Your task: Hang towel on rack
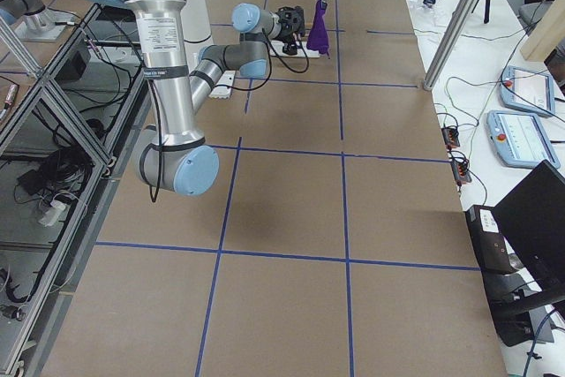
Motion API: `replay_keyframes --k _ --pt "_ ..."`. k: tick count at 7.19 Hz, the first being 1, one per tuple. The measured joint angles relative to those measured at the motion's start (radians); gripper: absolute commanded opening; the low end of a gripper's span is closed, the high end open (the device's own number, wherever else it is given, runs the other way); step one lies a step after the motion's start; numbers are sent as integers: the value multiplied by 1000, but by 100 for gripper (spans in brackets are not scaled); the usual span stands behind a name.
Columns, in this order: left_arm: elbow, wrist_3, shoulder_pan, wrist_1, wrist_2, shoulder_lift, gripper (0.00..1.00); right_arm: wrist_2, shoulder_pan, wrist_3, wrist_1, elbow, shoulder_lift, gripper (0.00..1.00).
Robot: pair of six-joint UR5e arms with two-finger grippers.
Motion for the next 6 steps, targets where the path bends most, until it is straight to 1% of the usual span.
replay_keyframes --k 1,2,3,4,6 --pt "-30 6 3 5 78 9 0 3 31 -31 -3 1 -56 100" --pt "-66 10 18 20 175 15 0 20 77 -92 -30 -1 -97 100" --pt "-114 21 47 56 279 17 0 72 149 -171 -99 -2 -117 100" --pt "-170 47 95 119 408 18 0 148 238 -270 -191 -3 -123 100" --pt "-265 130 261 305 749 19 0 306 422 -473 -399 -16 -122 100"
